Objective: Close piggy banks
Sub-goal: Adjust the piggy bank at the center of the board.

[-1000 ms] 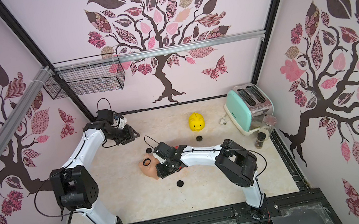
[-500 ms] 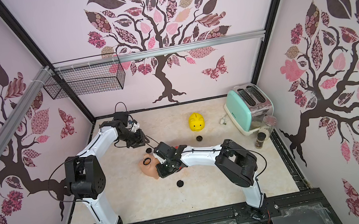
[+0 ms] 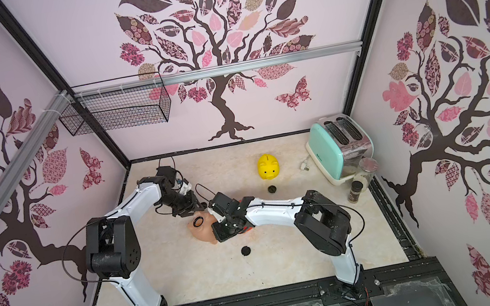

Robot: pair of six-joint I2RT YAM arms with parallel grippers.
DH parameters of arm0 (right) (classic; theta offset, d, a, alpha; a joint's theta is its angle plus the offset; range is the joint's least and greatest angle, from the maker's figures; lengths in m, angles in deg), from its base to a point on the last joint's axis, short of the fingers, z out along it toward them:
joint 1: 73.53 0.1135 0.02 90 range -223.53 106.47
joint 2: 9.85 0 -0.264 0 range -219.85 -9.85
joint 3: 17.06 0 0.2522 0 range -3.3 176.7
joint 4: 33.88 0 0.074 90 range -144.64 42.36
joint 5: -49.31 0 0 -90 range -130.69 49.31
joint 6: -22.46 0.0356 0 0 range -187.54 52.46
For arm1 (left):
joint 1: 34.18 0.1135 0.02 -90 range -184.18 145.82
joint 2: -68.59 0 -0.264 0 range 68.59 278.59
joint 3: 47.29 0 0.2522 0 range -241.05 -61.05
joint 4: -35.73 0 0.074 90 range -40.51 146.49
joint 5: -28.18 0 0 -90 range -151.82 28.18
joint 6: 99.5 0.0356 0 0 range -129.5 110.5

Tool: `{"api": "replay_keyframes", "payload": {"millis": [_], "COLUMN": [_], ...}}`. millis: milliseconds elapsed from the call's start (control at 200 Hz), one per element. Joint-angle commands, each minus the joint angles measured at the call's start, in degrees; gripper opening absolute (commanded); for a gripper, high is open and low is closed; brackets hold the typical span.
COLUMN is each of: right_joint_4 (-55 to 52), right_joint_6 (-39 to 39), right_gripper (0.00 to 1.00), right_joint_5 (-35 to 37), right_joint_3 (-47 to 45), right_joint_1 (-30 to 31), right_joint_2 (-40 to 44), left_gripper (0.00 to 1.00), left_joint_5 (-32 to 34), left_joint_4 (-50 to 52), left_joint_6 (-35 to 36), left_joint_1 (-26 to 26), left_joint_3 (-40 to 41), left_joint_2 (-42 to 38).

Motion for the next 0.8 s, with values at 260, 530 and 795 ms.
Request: {"api": "replay_keyframes", "payload": {"millis": [260,530,795], "right_joint_4": [-1.36,-2.06,-2.94], "right_joint_6": [-0.32,-0.58,-0.84], "right_gripper": [0.18,0.18,0.18], "right_joint_5": [0.17,-0.25,-0.69], "right_joint_3": [4.51,7.08,9.96], "right_joint_1": [-0.82,-1.55,-2.34], "right_joint_2": [-2.08,-3.85,-5.49], "left_gripper": [0.36,0.37,0.37], "left_joint_5": [0.27,0.70,2.90], "left_joint_4": [-2.24,-2.16,-2.75], "left_joint_6": [-0.09,-0.02,-0.42], "left_joint_1": [2.96,4.07,4.86], "left_joint_3": [5.47,6.70,8.06], "left_joint_2": [-6.48,-6.22,-6.20]}}
